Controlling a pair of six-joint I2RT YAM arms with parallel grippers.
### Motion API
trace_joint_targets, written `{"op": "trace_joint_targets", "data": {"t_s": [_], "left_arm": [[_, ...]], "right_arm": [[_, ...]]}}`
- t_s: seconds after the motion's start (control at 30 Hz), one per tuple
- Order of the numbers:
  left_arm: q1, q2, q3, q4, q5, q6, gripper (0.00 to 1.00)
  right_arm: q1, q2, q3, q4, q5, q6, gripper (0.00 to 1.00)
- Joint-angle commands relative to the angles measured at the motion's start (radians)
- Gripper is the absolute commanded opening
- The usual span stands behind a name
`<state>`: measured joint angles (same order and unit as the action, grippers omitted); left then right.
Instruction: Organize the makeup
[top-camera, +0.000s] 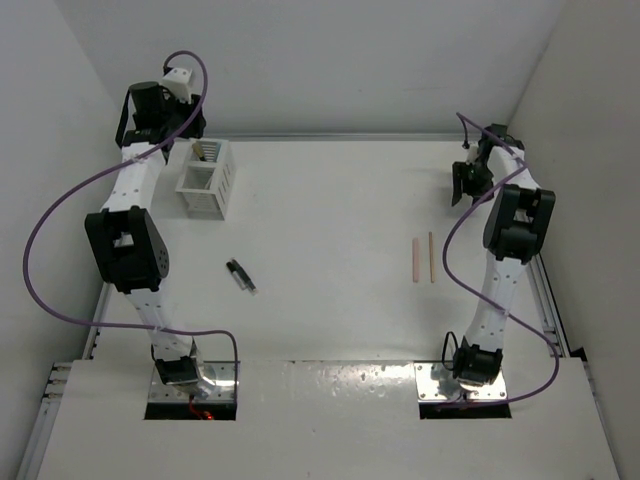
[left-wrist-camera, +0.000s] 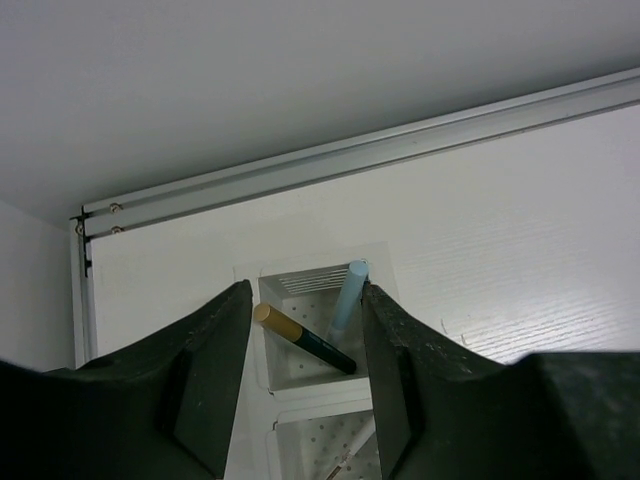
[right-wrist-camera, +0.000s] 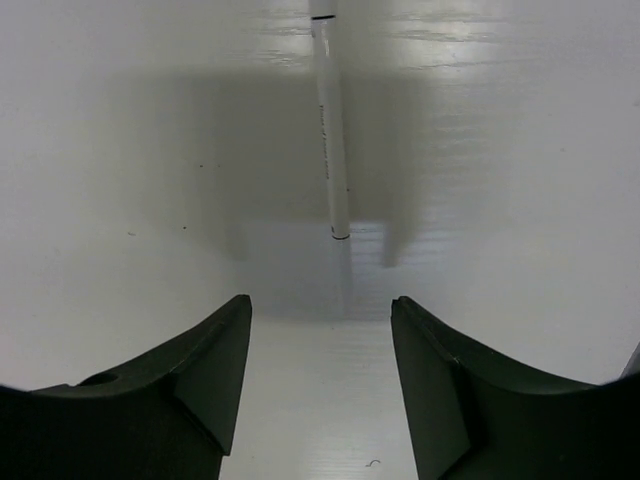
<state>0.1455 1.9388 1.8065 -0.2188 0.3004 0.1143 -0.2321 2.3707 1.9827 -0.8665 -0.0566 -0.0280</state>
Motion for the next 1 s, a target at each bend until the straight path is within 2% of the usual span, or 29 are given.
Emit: {"op": "trace_joint_targets", "data": {"t_s": [0.0,0.2,0.3,0.37,0.4,0.5,0.53,0.57,0.6,0.63,0.67,0.73,0.83,0.93,0.97], "left_arm": [[-0.004,-0.037,0.059,0.002,0.011,-0.013,0.53],[-0.004,-0.055,0.068,-0.017,0.011,-0.013,0.55],[-0.004,-0.064,0.068,-0.017,0.011,-0.004,0.55],[-0.004,-0.064,0.068,-0.027,0.011,-0.004,0.55],[-0.004,-0.064,0.068,-0.027,0.011,-0.004,0.55],[-0.004,-0.064,0.057,-0.027,0.011,-0.013,0.55],[-0.004,-0.064,0.057,-0.027,0.011,-0.022,0.55],[-0.004,-0.064,0.057,-0.036,0.011,-0.022,0.55],[-0.014,-0.064,0.057,-0.036,0.022,-0.022,0.55],[-0.014,-0.075,0.057,-0.045,0.034,-0.022,0.48],[-0.014,-0.075,0.057,-0.045,0.046,-0.010,0.47],[-0.041,-0.084,0.047,-0.068,0.098,0.031,0.47],[-0.099,-0.142,-0.001,-0.100,0.199,0.171,0.47],[-0.148,-0.205,-0.070,-0.140,0.357,0.289,0.52],[-0.164,-0.240,-0.111,-0.161,0.391,0.386,0.54]], "right_arm": [[0.020,0.018,0.018,0.012,0.004,-0.049,0.59],[0.027,0.073,0.050,-0.031,0.055,-0.073,0.56],[0.025,0.094,0.057,-0.042,0.055,-0.085,0.49],[0.025,0.104,0.056,-0.049,0.072,-0.092,0.41],[0.025,0.104,0.048,-0.052,0.072,-0.093,0.32],[0.027,0.101,0.030,-0.046,0.086,-0.095,0.20],[0.025,0.102,0.021,-0.045,0.095,-0.095,0.08],[0.025,0.101,0.018,-0.046,0.097,-0.096,0.02],[0.027,0.096,0.012,-0.045,0.098,-0.096,0.00],[0.025,0.090,0.001,-0.043,0.089,-0.099,0.00],[0.025,0.075,-0.004,-0.040,0.084,-0.104,0.00],[0.028,0.056,-0.037,-0.019,0.061,-0.107,0.00],[0.053,-0.074,-0.120,0.058,0.067,-0.134,0.00],[0.097,-0.201,-0.165,0.133,0.064,-0.153,0.00],[0.134,-0.241,-0.171,0.136,0.066,-0.153,0.00]]}}
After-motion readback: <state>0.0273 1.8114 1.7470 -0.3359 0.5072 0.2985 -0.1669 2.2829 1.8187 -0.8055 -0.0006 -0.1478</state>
